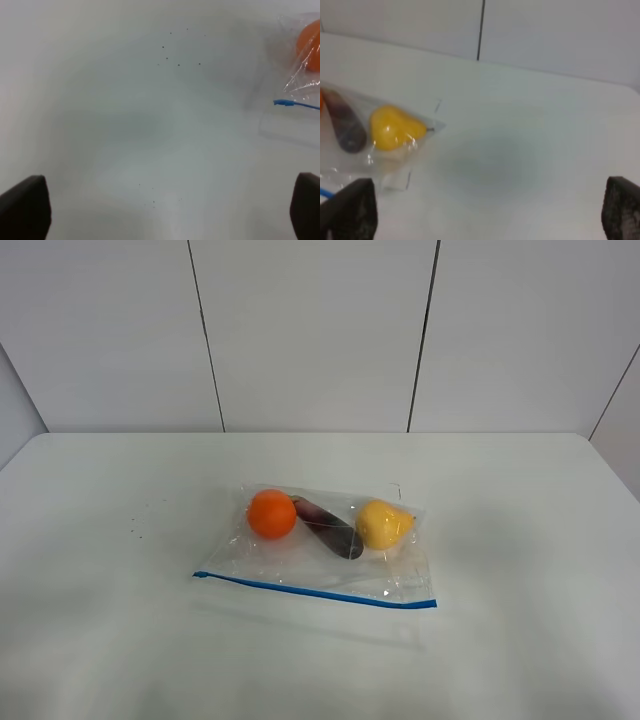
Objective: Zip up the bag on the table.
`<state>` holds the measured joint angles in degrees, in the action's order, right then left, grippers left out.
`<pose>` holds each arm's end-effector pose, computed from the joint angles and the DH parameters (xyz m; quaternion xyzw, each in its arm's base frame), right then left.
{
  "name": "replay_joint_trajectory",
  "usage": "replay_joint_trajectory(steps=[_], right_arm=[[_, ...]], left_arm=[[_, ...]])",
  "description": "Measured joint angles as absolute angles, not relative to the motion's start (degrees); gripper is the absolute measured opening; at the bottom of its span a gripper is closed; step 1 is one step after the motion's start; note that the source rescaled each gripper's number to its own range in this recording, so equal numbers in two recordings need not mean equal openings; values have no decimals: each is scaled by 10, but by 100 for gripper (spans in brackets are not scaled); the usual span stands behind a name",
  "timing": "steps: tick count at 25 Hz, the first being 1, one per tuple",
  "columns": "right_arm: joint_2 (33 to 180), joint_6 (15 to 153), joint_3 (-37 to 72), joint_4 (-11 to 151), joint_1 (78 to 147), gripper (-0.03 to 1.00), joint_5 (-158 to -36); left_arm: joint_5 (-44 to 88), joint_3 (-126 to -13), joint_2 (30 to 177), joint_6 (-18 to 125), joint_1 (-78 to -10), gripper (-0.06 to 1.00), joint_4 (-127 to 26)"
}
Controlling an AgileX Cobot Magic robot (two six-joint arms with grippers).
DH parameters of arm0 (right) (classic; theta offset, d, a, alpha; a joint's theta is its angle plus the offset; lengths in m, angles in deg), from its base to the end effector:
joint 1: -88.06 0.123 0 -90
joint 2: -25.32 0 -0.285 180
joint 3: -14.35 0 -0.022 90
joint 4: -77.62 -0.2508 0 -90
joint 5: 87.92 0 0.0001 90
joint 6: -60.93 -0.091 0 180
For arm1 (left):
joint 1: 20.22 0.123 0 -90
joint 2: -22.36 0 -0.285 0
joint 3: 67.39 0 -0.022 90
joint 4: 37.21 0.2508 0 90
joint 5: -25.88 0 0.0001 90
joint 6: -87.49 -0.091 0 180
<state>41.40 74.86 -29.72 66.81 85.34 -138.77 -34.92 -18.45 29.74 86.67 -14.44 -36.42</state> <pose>0.0176 0.0124 0.3142 -0.0725 0.8173 0.0113 0.5715 -0.0053 0.0006 0.2754 -0.0372 0.8524 0.0369 0.5203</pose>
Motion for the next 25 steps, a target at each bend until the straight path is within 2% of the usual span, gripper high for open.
replay_joint_trajectory(steps=[9, 25], right_arm=[[330, 678, -299, 727, 853, 100, -1434], [328, 649, -341, 744, 853, 100, -1459]], left_arm=[[-349, -185, 297, 867, -144, 100, -364], [-349, -185, 297, 867, -144, 100, -364]])
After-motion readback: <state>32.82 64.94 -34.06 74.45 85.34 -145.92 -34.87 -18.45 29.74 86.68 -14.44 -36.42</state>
